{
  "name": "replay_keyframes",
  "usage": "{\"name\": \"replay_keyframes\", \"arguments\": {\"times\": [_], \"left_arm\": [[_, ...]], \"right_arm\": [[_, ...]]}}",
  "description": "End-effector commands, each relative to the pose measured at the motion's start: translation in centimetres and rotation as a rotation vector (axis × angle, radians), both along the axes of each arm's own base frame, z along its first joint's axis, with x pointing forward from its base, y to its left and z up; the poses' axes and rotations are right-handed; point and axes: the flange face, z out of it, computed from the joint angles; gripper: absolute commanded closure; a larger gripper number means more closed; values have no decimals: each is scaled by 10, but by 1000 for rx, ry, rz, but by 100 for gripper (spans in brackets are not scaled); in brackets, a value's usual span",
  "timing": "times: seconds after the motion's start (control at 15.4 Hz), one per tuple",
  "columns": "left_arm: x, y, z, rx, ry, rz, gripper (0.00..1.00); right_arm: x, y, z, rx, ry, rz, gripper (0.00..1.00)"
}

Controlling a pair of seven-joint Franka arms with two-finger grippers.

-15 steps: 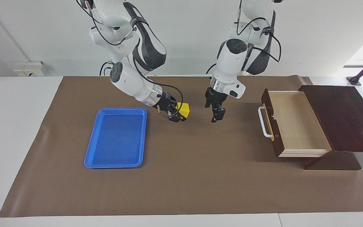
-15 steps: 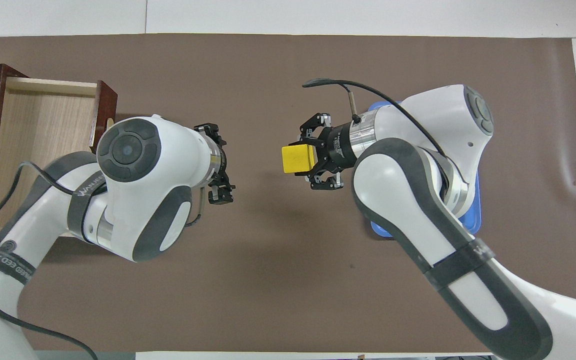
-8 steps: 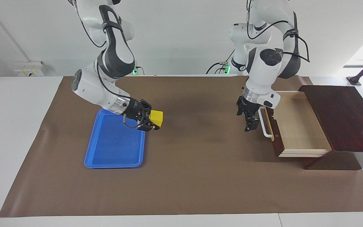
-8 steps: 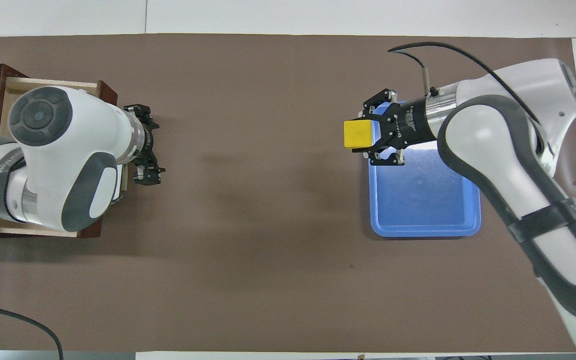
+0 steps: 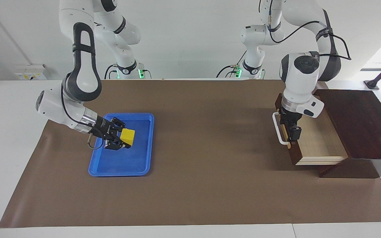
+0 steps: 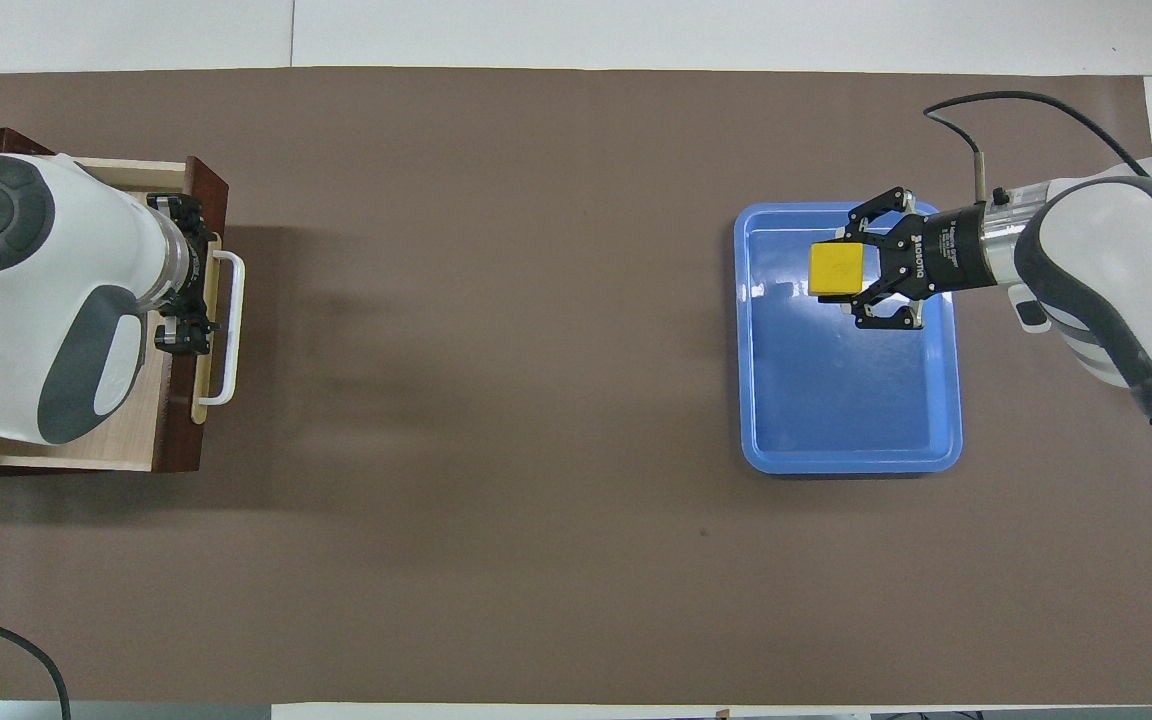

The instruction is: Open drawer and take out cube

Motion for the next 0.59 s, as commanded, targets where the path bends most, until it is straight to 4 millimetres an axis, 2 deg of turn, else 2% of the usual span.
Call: {"name": "replay_keyframes", "arguments": {"times": [0.0, 0.13, 0.39, 0.52], "left_arm": [[5, 64, 3, 78, 44, -19, 0], [9, 89, 6, 85, 53, -50, 0], [9, 128, 8, 97, 64, -93, 0], [9, 142, 9, 100, 63, -103, 0]], "right_arm": [[12, -15, -18, 7, -23, 15, 100], [22, -16, -36, 22, -18, 5, 100], [30, -12, -39, 6, -49, -16, 100], [29, -23, -40, -5, -65, -2, 100]]}}
